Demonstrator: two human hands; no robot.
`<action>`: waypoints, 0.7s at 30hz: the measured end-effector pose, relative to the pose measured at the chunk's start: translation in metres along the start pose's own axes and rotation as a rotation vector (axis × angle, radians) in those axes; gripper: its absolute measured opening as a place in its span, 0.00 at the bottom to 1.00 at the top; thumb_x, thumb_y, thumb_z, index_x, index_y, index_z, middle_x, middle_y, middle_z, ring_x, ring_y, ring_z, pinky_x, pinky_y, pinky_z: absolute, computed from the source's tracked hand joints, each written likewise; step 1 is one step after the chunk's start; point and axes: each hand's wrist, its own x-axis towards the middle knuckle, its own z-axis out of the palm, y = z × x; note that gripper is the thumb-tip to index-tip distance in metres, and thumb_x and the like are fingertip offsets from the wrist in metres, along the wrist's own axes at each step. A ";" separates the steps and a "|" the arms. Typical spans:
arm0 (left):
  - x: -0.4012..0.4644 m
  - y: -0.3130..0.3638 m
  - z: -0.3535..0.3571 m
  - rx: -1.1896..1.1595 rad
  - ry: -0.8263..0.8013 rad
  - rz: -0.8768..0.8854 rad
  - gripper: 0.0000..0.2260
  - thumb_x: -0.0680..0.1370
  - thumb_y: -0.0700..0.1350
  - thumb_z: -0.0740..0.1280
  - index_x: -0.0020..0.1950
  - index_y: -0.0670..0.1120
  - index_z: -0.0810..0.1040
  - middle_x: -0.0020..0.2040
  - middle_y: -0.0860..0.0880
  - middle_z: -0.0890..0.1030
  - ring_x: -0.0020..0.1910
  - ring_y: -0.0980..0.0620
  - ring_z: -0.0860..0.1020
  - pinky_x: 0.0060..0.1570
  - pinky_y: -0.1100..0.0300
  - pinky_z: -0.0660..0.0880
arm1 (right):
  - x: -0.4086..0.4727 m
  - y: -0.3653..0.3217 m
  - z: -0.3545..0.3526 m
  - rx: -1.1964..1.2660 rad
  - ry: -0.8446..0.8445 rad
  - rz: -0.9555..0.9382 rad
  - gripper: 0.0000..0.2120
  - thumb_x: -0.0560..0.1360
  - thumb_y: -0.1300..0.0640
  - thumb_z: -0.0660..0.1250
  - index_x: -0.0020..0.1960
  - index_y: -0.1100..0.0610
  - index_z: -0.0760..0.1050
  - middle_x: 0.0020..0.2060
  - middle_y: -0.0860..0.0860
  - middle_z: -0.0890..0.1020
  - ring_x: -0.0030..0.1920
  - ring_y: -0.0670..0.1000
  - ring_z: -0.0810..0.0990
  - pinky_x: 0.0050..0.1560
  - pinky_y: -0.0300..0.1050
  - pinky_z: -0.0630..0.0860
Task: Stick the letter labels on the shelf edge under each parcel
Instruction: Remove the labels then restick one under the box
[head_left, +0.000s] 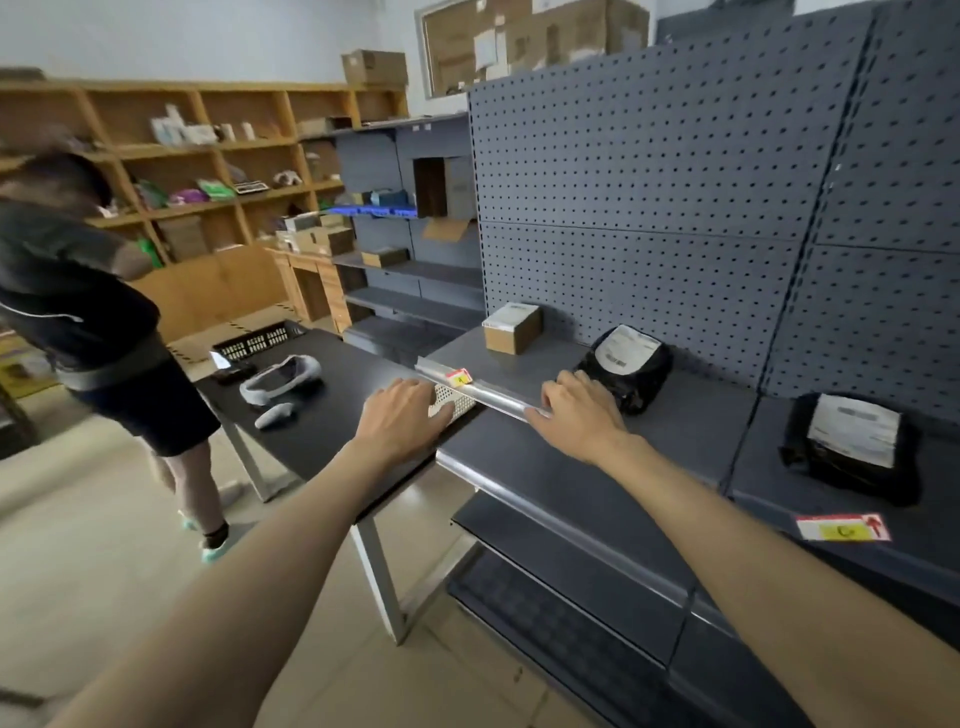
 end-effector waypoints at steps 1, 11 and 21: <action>0.011 -0.015 0.005 -0.003 -0.010 0.001 0.18 0.77 0.57 0.59 0.45 0.44 0.78 0.46 0.45 0.81 0.48 0.43 0.78 0.43 0.52 0.72 | 0.017 -0.008 0.009 0.002 -0.007 0.004 0.19 0.77 0.42 0.58 0.49 0.59 0.75 0.50 0.57 0.78 0.53 0.58 0.74 0.51 0.53 0.72; 0.119 -0.122 0.050 -0.087 -0.078 0.120 0.13 0.77 0.54 0.60 0.47 0.45 0.76 0.50 0.45 0.81 0.53 0.42 0.77 0.47 0.50 0.73 | 0.134 -0.060 0.084 -0.033 -0.047 0.136 0.17 0.77 0.44 0.58 0.51 0.58 0.74 0.49 0.55 0.78 0.50 0.56 0.75 0.44 0.47 0.70; 0.239 -0.179 0.170 -0.229 -0.201 0.369 0.14 0.77 0.55 0.64 0.55 0.47 0.77 0.56 0.47 0.80 0.60 0.45 0.75 0.56 0.51 0.71 | 0.227 -0.077 0.170 -0.082 -0.088 0.328 0.15 0.76 0.47 0.64 0.52 0.58 0.74 0.49 0.53 0.77 0.50 0.53 0.75 0.46 0.46 0.71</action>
